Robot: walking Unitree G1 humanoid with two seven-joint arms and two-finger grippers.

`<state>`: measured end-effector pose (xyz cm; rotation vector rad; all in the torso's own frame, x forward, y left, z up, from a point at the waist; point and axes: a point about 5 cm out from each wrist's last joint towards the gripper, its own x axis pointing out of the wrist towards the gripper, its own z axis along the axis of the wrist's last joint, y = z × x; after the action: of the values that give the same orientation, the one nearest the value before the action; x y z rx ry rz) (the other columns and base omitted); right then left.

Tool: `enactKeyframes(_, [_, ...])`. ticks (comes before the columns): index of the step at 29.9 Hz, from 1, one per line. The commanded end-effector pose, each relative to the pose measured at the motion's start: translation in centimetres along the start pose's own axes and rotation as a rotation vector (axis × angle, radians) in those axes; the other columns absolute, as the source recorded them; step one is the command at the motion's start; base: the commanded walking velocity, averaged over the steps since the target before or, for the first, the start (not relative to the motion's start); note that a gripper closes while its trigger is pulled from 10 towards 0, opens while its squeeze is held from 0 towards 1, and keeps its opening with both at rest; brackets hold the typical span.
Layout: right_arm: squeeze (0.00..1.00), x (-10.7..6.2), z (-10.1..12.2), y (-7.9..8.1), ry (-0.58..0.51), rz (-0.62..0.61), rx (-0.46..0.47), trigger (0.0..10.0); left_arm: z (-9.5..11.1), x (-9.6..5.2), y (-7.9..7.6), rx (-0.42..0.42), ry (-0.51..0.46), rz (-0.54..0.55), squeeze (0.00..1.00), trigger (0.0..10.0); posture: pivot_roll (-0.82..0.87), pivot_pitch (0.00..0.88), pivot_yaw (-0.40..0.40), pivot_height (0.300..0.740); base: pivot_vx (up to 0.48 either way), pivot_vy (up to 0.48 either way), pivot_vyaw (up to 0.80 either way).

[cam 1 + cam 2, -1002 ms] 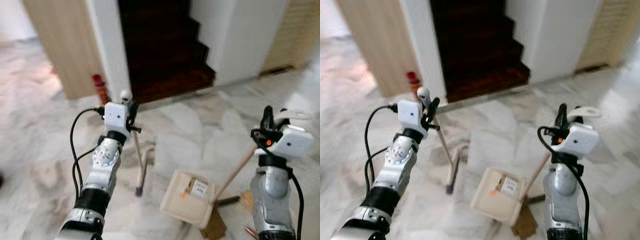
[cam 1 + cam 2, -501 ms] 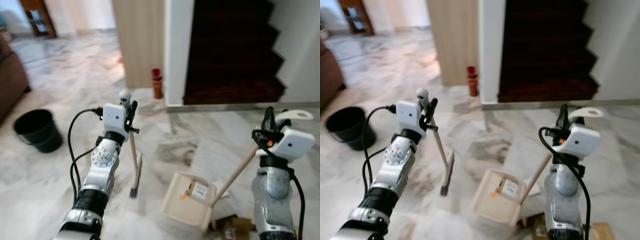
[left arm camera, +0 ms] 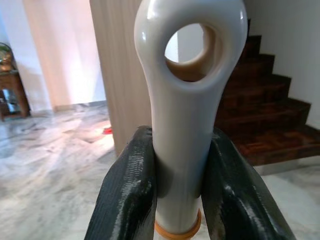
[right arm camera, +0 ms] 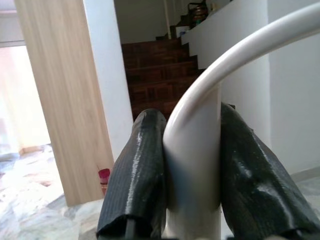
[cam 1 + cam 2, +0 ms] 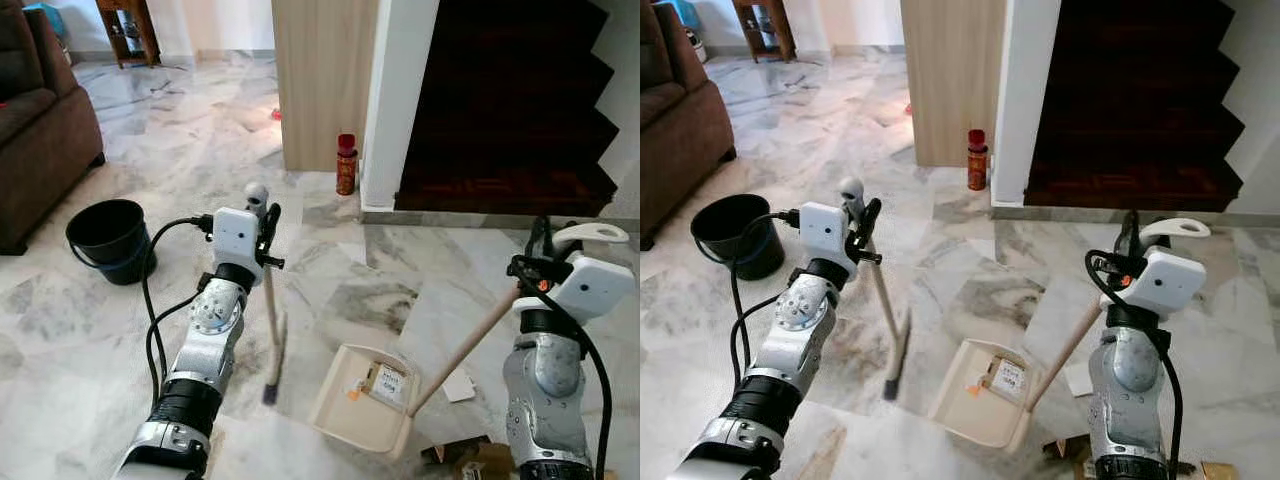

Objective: Sweep floor

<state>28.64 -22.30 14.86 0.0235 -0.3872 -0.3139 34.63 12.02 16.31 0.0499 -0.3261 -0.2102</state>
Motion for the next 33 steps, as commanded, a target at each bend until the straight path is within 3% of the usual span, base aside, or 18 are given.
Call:
enactKeyframes(1, [0.0,0.57,1.21,0.25,-0.053,0.004,0.019,10.0,1.3,0.33,0.33,0.021,-0.056,0.004,0.0,10.0,0.06,0.057,0.018,0.74,0.0,0.326,0.0])
enactKeyframes(33, [0.0,1.06,1.47,0.44,-0.046,0.021,0.061,10.0,1.38,0.22,0.34,0.019,-0.045,0.013,0.0,10.0,0.06,0.063,0.009,0.74,0.0,0.323,0.0])
